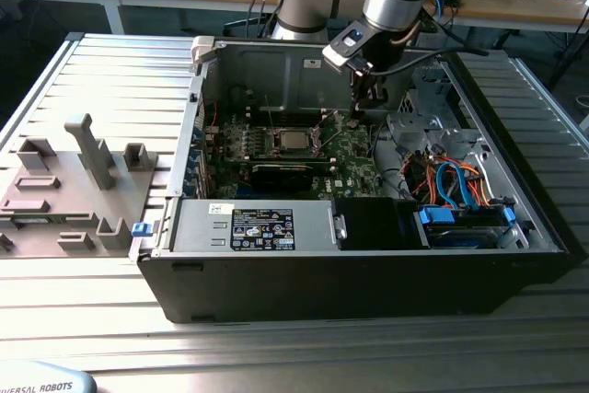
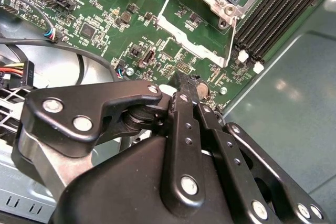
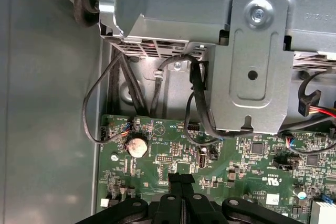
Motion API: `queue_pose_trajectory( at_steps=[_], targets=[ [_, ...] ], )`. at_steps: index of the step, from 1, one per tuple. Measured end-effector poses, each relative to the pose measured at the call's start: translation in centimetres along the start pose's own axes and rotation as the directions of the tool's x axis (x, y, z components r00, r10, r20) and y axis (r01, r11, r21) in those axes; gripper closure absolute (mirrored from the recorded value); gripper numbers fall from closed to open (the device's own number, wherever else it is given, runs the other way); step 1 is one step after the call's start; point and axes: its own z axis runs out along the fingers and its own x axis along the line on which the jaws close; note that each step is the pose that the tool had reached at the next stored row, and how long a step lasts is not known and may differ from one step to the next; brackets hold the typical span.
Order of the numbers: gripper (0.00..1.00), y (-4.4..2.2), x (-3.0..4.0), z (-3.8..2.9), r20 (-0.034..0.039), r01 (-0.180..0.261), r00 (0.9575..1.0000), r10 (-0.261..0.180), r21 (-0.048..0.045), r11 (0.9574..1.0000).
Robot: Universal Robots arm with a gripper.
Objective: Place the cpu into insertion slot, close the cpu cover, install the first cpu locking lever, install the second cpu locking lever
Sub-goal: 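Close the cpu cover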
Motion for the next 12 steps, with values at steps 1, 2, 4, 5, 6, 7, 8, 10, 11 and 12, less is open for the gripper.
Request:
queue_pose_trajectory(
  at_steps=[1,2,4,5,6,7,8,10,11,12],
  targets=[
    [0.89,0.00,0.00,0.02,0.0000,0.000,1.0000,0.000,0.0000,1.0000],
    [0.89,0.00,0.00,0.05,0.0000,0.000,1.0000,0.000,0.0000,1.0000],
    [0.89,0.00,0.00,0.09,0.0000,0.000,1.0000,0.000,0.0000,1.0000],
    [0.89,0.01,0.00,0.11,0.0000,0.000,1.0000,0.000,0.0000,1.0000],
    [0.89,0.01,0.00,0.13,0.0001,0.000,1.0000,0.000,0.0000,1.0000],
    [0.89,0.01,0.00,0.17,0.0000,0.000,1.0000,0.000,0.0000,1.0000],
    [0.89,0.01,0.00,0.22,0.0000,0.000,1.0000,0.000,0.0000,1.0000],
    [0.89,0.01,0.00,0.25,-0.0001,0.000,1.0000,0.000,0.0000,1.0000],
    [0.89,0.01,0.00,0.27,0.0000,0.000,1.0000,0.000,0.0000,1.0000],
    [0.89,0.02,0.00,0.32,0.0000,0.000,1.0000,0.000,0.0000,1.0000]
  ],
)
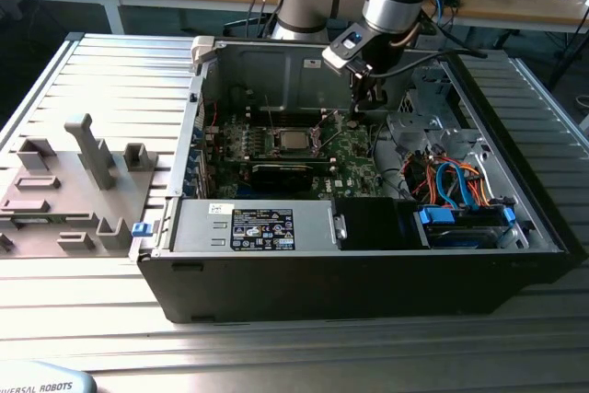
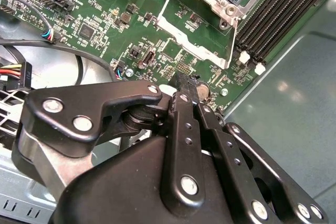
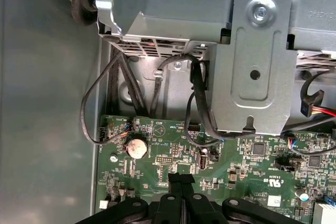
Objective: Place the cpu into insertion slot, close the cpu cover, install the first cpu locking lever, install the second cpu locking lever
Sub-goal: 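Close the cpu cover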
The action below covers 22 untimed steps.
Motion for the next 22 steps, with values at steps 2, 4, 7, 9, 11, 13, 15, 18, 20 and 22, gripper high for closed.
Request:
queue_pose_trajectory(
  at_steps=[2,4,7,9,11,13,15,18,20,22],
  targets=[
    [0.89,0.00,0.00,0.02,0.0000,0.000,1.0000,0.000,0.0000,1.0000],
    [0.89,0.00,0.00,0.05,0.0000,0.000,1.0000,0.000,0.0000,1.0000],
    [0.89,0.01,0.00,0.10,0.0000,0.000,1.0000,0.000,0.0000,1.0000],
    [0.89,0.01,0.00,0.14,0.0000,0.000,1.0000,0.000,0.0000,1.0000],
    [0.89,0.01,0.00,0.18,0.0000,0.000,1.0000,0.000,0.0000,1.0000],
    [0.89,0.01,0.00,0.22,0.0000,0.000,1.0000,0.000,0.0000,1.0000],
    [0.89,0.01,0.00,0.26,0.0000,0.000,1.0000,0.000,0.0000,1.0000],
    [0.89,0.02,0.00,0.32,0.0001,0.000,1.0000,0.000,0.0000,1.0000],
    [0.89,0.02,0.00,0.36,0.0000,0.000,1.0000,0.000,0.0000,1.0000],
    [0.89,0.02,0.00,0.40,0.0000,0.000,1.0000,0.000,0.0000,1.0000]
  ],
)
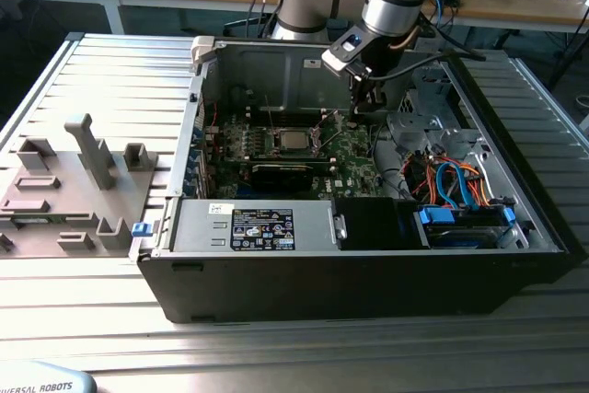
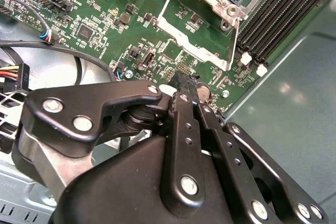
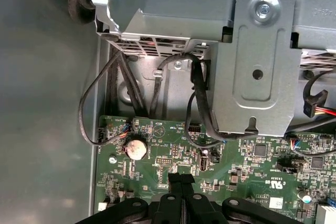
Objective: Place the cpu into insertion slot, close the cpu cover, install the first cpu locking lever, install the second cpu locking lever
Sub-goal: 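Close the cpu cover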
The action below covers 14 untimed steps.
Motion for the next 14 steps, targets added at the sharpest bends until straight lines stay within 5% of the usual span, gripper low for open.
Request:
queue_pose_trajectory(
  at_steps=[14],
  targets=[
    [0.89,0.02,0.00,0.29,0.0001,0.000,1.0000,0.000,0.0001,1.0000]
  ],
)
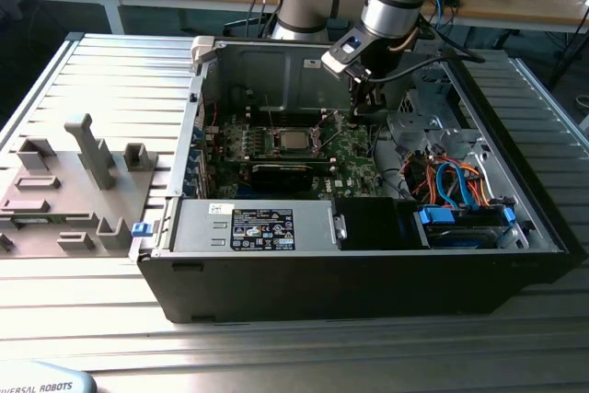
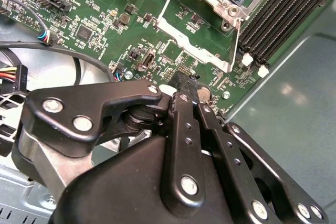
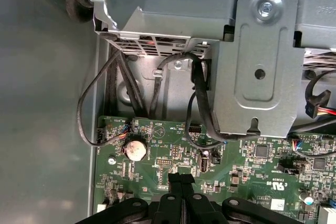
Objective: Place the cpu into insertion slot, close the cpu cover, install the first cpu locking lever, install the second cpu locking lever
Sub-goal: 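Close the cpu cover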
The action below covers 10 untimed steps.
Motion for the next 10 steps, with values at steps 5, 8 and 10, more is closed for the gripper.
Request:
queue_pose_trajectory(
  at_steps=[5,8,10],
  targets=[
    [0.89,0.01,0.00,0.10,0.0000,0.000,1.0000,0.000,0.0000,1.0000],
    [0.89,0.01,0.00,0.18,0.0000,0.000,1.0000,0.000,-0.0001,1.0000],
    [0.89,0.02,0.00,0.21,0.0000,0.000,1.0000,0.000,0.0000,1.0000]
  ],
)
